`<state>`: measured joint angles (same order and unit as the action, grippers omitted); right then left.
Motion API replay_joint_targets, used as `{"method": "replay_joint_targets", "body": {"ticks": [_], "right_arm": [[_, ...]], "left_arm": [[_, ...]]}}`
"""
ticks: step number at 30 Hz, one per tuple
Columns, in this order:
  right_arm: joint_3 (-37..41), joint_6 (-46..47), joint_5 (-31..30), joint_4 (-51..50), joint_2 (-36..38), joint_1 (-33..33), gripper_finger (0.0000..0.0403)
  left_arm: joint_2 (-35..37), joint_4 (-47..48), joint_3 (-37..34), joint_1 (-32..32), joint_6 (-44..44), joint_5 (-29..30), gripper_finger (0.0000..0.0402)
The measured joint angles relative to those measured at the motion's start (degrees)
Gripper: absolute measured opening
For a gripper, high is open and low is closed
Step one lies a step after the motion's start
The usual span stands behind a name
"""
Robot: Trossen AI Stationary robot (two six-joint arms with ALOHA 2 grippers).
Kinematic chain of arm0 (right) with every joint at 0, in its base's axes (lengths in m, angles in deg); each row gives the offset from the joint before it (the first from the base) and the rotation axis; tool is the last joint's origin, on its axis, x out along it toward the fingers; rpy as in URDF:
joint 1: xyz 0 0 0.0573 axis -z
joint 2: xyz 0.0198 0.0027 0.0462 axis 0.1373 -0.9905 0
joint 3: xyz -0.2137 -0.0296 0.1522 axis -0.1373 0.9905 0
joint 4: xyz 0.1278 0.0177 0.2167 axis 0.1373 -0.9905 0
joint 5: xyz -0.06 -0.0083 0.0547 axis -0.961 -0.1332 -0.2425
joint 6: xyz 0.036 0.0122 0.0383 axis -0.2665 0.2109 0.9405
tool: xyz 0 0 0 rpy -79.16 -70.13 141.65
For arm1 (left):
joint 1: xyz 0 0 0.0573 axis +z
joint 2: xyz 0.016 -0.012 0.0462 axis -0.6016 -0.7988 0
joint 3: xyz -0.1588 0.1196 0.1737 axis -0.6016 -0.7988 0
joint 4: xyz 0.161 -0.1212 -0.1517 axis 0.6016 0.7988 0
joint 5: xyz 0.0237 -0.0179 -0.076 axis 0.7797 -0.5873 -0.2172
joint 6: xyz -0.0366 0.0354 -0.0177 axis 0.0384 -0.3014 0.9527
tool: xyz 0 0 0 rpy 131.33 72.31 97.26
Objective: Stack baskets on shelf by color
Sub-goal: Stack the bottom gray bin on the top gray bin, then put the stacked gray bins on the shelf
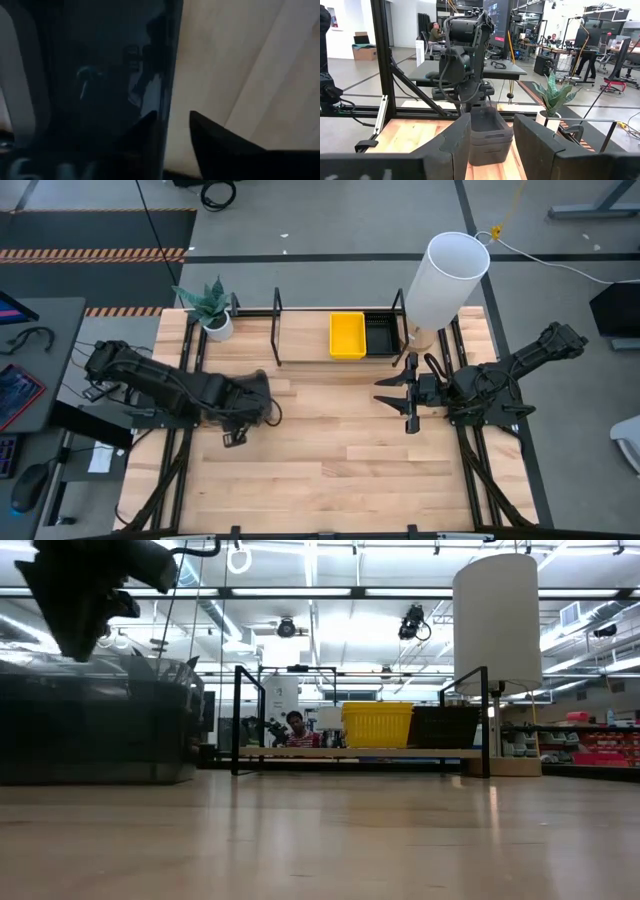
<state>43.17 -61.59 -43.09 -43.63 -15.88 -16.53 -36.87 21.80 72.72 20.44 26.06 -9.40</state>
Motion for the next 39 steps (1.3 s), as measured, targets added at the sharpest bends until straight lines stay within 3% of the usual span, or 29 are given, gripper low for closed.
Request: {"method": "replay_joint_targets", "body": {"ticks": [7, 14, 20, 28, 35, 39], "right_arm": [[0.0, 0.1, 0.0, 0.0, 0.0, 0.0, 0.0154], [0.0, 0.1, 0.0, 0.0, 0.0, 0.0, 0.0154], [0.0, 0.1, 0.0, 0.0, 0.0, 0.0, 0.0154], [0.0, -0.3, 0.0, 0.0, 0.0, 0.0, 0.0154], [0.0, -0.3, 0.0, 0.0, 0.0, 0.0, 0.0154], [0.0, -0.3, 0.0, 0.0, 0.0, 0.0, 0.0154]], "left_arm": [[-0.2, -6.9, 1.3, 0.0, 0.5, 3.4, 0.0196], [-5.6, -8.7, 1.2, 0.0, -3.4, 6.7, 0.021], [-13.1, -11.0, 1.2, -0.1, -15.1, 6.5, 0.0167], [-16.1, -18.7, 1.2, -3.3, -35.8, -0.2, 0.0019], [-16.2, -20.1, 2.7, -7.6, -56.0, 0.2, 0.0047], [-16.1, -18.0, 2.7, -9.5, -62.7, 3.3, 0.0046]]}}
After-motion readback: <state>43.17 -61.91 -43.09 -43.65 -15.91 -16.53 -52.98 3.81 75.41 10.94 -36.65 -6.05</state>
